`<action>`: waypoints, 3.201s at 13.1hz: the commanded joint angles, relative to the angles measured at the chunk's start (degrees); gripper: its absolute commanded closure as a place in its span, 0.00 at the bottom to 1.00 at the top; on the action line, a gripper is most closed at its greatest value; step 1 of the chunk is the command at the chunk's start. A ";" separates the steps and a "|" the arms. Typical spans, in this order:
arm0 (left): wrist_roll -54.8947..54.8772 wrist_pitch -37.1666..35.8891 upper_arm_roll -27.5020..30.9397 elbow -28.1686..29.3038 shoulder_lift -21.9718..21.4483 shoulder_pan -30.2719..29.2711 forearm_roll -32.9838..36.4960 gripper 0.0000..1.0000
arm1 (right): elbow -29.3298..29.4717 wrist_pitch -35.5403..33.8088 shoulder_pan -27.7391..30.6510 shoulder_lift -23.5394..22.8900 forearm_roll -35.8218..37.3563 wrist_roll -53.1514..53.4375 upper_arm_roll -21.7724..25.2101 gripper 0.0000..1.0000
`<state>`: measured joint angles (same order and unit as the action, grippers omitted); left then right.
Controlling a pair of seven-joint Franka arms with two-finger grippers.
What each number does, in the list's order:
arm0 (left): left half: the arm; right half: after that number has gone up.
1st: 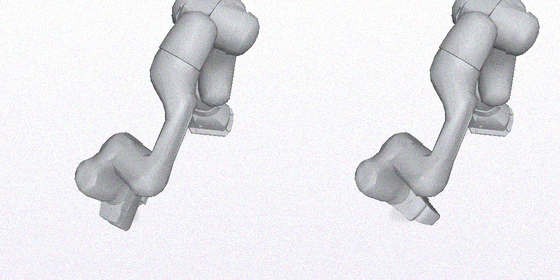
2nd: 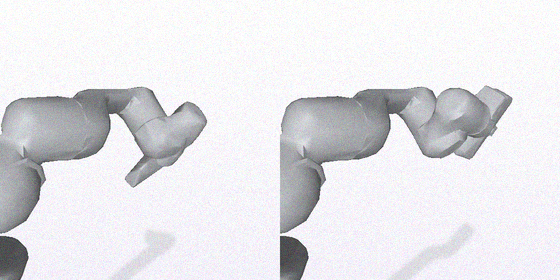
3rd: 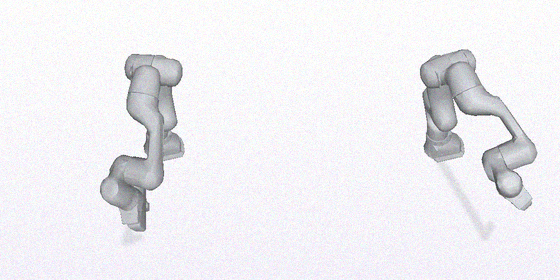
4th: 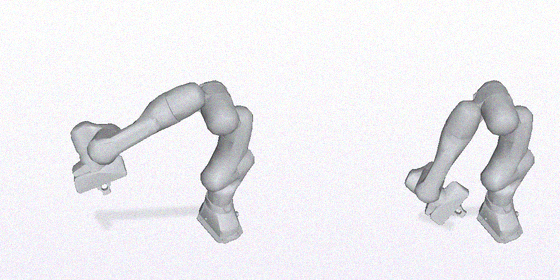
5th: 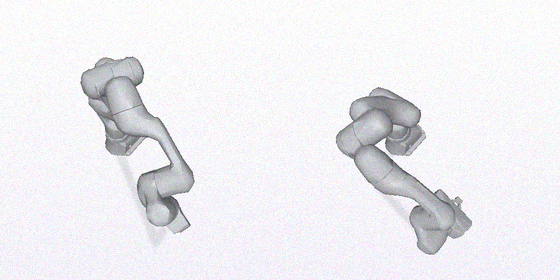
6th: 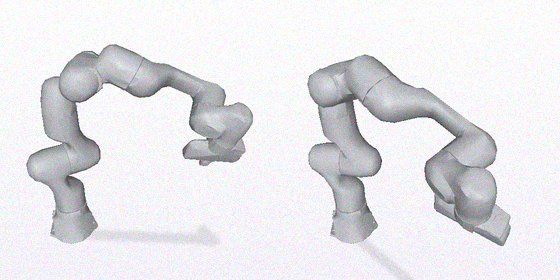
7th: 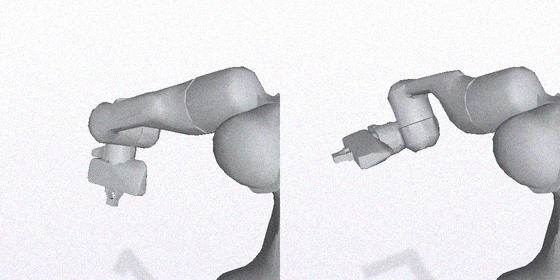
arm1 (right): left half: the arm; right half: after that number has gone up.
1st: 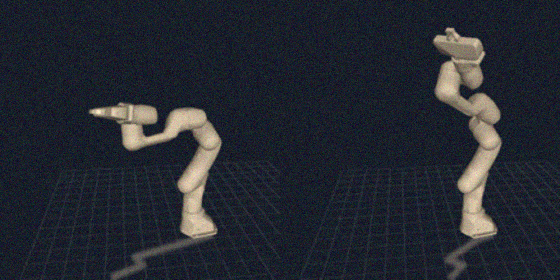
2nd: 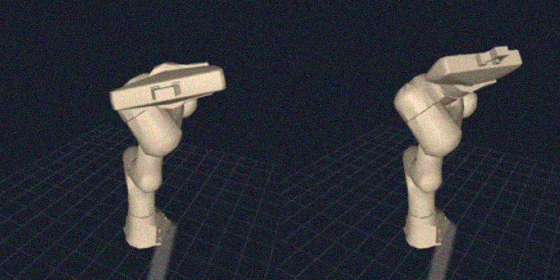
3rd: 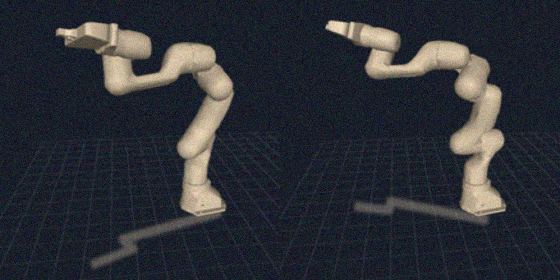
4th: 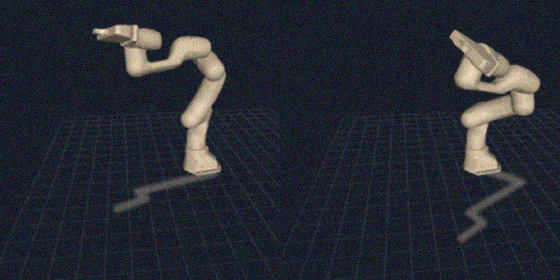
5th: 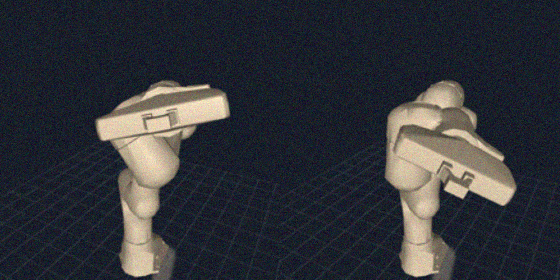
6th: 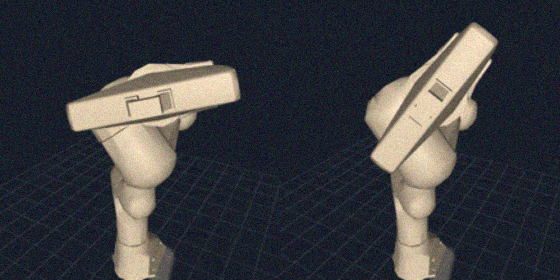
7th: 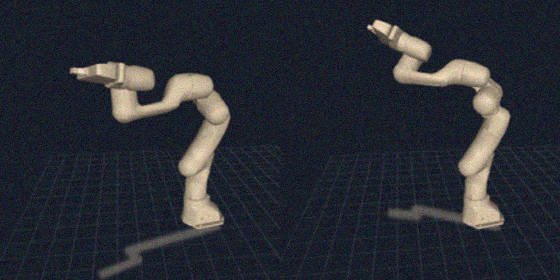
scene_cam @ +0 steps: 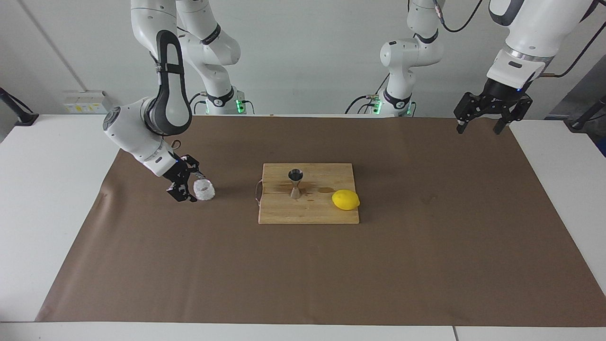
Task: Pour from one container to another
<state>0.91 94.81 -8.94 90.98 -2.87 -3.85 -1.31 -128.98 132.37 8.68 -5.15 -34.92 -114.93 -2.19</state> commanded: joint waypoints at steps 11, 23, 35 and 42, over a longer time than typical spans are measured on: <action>-0.21 -0.59 0.67 -0.45 0.06 0.34 0.69 0.00 | 15.84 -6.93 -4.28 6.55 21.25 54.65 -1.33 0.00; 0.58 -6.21 1.29 -0.88 0.14 -0.54 0.08 0.00 | 34.76 -36.37 -8.32 6.99 34.21 118.44 -1.59 0.00; 0.23 -11.31 3.40 -0.19 -0.65 3.59 0.78 0.00 | 33.36 -42.11 -8.24 9.63 35.88 122.66 -1.59 0.00; -4.16 -9.65 2.78 -0.10 -0.47 0.43 0.70 0.00 | 32.74 -41.49 -8.24 9.80 35.88 124.69 -1.59 0.00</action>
<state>-2.18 84.69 -5.97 91.00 -2.91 -2.79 -1.22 -94.66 90.02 0.19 3.44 -0.39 8.59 -3.39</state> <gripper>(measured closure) 0.000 0.000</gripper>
